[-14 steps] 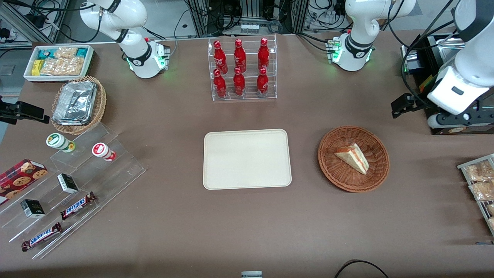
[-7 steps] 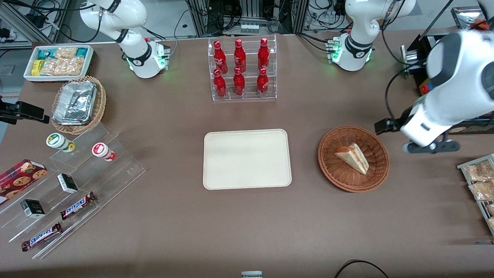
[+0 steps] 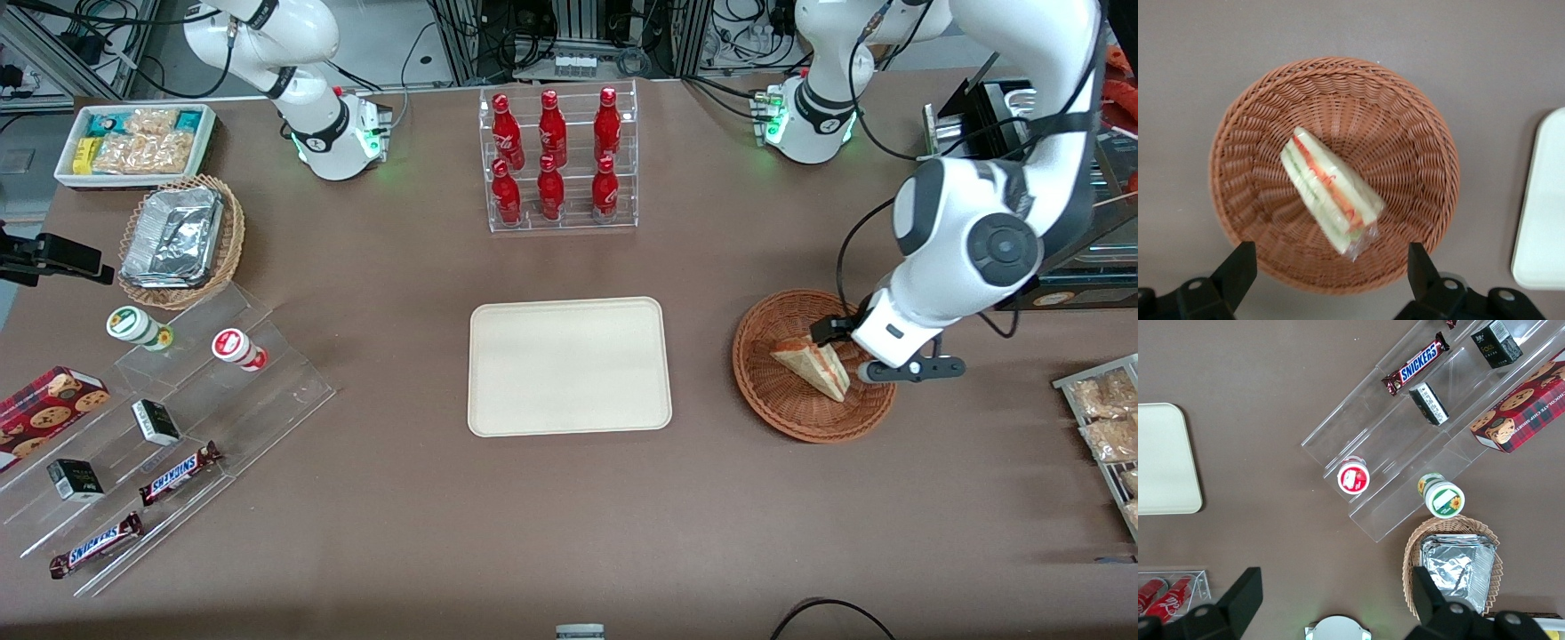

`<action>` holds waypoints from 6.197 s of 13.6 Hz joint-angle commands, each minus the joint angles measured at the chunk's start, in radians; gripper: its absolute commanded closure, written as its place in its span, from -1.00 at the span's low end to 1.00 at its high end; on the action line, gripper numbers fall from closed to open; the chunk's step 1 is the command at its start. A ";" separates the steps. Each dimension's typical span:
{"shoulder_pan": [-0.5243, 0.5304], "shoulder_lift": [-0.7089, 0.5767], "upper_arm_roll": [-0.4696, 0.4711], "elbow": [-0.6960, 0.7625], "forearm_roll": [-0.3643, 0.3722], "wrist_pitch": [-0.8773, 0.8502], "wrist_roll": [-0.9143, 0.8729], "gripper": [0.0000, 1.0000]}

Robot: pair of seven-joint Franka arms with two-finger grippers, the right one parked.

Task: Place sandwich from basket to tray
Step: 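Lower the left gripper and grasp the wrapped sandwich in the basket, then lift the sandwich and carry it over the cream tray, then lower the sandwich onto the tray and open the left gripper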

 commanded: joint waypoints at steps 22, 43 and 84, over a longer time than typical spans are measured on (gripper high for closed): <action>-0.037 0.131 0.007 -0.165 0.003 0.335 -0.982 -0.92; -0.318 0.274 -0.026 0.316 0.017 -0.119 -0.864 1.00; -0.493 0.451 -0.129 0.840 0.102 -0.378 -0.651 -1.00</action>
